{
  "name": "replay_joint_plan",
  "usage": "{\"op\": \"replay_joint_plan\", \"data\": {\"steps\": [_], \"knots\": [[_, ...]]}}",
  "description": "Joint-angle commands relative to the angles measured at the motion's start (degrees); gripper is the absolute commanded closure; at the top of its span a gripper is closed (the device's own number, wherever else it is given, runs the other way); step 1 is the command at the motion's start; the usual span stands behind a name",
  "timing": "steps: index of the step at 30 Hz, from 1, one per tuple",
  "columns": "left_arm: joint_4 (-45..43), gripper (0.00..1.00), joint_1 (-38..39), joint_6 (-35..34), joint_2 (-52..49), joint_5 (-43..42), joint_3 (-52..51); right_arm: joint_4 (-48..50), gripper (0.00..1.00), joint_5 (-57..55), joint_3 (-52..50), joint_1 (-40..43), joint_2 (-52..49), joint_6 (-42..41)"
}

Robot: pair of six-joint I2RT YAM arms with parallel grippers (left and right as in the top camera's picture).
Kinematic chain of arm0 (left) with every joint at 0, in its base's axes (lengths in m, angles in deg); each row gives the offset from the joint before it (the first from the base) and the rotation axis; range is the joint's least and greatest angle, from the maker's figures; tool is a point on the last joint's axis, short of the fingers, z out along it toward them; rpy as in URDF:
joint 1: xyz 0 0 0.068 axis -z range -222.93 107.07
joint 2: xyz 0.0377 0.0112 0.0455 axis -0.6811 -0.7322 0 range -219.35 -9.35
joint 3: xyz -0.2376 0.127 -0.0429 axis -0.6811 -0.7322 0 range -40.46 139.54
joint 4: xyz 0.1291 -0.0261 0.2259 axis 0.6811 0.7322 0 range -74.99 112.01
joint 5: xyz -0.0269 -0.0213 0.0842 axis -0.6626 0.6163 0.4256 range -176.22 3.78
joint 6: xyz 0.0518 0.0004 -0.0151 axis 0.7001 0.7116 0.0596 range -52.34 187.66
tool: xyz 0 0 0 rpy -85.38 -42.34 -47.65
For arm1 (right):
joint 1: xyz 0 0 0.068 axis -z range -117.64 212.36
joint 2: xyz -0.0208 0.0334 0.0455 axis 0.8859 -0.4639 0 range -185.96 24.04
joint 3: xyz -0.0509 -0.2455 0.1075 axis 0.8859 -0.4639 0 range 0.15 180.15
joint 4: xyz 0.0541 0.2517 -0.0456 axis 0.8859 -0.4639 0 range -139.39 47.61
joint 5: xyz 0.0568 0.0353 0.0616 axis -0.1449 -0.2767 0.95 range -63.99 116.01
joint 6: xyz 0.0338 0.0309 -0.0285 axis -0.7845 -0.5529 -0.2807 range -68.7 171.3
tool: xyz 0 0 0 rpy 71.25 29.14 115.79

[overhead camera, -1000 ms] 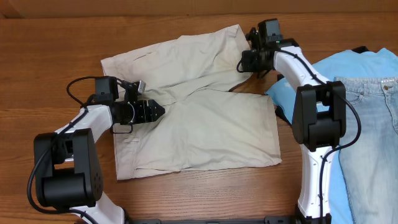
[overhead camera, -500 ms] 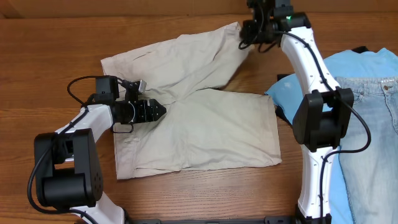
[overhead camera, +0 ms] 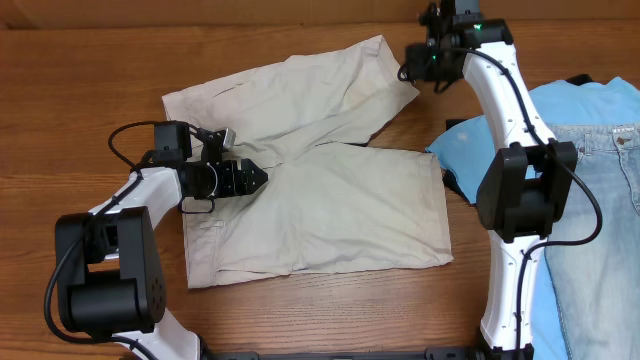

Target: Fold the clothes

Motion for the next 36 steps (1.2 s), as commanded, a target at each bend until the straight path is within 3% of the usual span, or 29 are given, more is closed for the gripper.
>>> {"op": "replay_joint_plan", "data": {"steps": [1, 3, 9, 10, 11, 16, 20, 29, 33, 36], "knots": [[0.4, 0.18, -0.2, 0.2, -3.9, 7.5, -1.2, 5.5, 0.37, 4.6, -2.1, -1.7, -2.4, -2.5], [0.4, 0.17, -0.2, 0.2, -3.9, 7.5, -1.2, 8.1, 0.33, 2.9, -2.9, -2.6, -4.0, -2.9], [0.7, 0.18, -0.2, 0.2, -3.9, 7.5, -1.2, 8.5, 0.36, -4.2, -2.9, -3.9, -8.5, -3.8], [0.7, 0.18, -0.2, 0.2, -3.9, 7.5, -1.2, 8.1, 0.45, -4.5, -2.9, -3.9, -9.0, -3.8], [0.7, 0.18, -0.2, 0.2, -3.9, 7.4, -1.2, 7.8, 0.66, -4.5, -2.9, -3.9, -9.0, -3.8], [0.7, 0.17, -0.2, 0.2, -3.9, 7.4, -1.2, 6.7, 0.96, -4.5, -2.0, -3.6, -7.8, -3.8], [0.7, 0.17, -0.2, 0.2, -3.9, 7.4, -1.2, 5.3, 0.96, -3.7, 0.1, -3.5, -5.4, -3.8], [0.7, 0.17, -0.2, 0.2, -3.9, 7.5, -1.2, 8.7, 0.96, 15.0, 1.4, -3.5, -0.2, -1.6], [0.7, 0.16, -0.2, 0.2, -3.9, 7.5, -1.2, 8.2, 0.96, 14.6, 1.4, -3.3, 0.6, 2.2], [0.9, 0.16, -0.2, 0.2, -3.9, 7.5, -1.2, 3.2, 0.96, 6.5, 1.4, -2.6, 1.0, 2.5]]}}
